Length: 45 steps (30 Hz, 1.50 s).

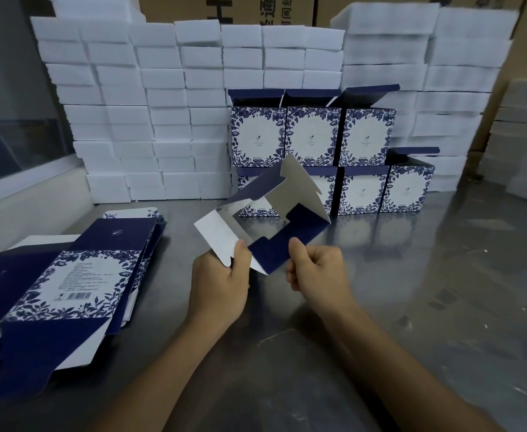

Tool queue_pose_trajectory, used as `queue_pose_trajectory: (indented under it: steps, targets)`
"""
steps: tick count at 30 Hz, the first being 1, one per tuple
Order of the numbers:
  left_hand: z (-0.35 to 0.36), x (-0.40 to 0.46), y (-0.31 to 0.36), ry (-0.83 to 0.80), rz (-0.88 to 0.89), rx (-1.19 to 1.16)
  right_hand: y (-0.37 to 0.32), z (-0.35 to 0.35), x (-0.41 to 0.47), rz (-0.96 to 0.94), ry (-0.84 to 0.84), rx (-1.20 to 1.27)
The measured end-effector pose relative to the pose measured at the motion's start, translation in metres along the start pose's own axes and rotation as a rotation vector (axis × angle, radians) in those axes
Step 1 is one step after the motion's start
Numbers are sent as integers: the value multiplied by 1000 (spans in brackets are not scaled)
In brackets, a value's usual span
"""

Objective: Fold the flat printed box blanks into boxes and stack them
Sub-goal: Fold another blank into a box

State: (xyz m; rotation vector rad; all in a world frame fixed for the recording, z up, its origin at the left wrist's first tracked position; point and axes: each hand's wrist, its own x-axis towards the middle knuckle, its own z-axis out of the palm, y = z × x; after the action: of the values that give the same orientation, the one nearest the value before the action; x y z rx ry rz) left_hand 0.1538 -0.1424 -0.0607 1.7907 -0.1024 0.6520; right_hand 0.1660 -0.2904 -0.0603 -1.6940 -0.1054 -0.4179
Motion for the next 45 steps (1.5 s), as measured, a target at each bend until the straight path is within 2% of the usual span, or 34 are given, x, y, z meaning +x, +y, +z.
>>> queue_pose_trajectory:
  steps: [5,11,24,28,32,36,40,45]
  targets:
    - [0,1,-1,0,5,-5,1,-1,1,-36,12,-8]
    - [-4,6,-5,32,-18,-16,4,-9,9,-44,107,13]
    - [-4,7,-7,18,25,44,8,-16,14,14,105,20]
    - [-8,11,-7,63,113,150,11,-21,18,-40,189,-57]
    - [-11,13,-5,103,236,213,14,-24,17,-107,215,-236]
    - [-12,14,-4,153,268,210,11,-24,14,-133,254,-366]
    - [-14,13,1,153,239,137,3,-24,10,-197,158,-300]
    - [-16,11,3,16,302,151,-8,-19,2,-299,0,-232]
